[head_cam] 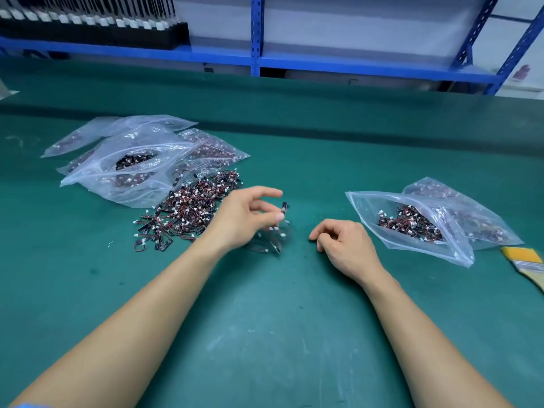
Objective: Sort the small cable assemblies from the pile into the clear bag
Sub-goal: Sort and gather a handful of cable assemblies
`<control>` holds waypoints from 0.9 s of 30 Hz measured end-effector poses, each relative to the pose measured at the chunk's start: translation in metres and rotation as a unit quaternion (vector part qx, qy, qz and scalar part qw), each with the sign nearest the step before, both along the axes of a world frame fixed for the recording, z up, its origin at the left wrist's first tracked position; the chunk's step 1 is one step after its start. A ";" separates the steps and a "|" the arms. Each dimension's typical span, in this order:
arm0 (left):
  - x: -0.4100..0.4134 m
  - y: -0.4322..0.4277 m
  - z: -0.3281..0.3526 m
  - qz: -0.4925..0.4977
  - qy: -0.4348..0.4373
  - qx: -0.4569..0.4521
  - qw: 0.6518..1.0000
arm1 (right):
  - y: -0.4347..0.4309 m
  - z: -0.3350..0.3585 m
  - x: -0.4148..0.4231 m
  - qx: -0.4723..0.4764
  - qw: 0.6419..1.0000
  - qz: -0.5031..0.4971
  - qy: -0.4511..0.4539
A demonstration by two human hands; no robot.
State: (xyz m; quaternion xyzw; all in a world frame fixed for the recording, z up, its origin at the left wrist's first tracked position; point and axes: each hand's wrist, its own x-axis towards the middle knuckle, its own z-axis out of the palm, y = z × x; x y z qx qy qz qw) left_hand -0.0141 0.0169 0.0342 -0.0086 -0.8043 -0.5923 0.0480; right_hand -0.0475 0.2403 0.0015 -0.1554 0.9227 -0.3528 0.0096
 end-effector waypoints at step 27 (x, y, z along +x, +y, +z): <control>0.014 -0.031 -0.033 0.009 0.123 -0.257 0.958 | 0.001 -0.003 -0.002 -0.061 0.998 -0.011 -0.014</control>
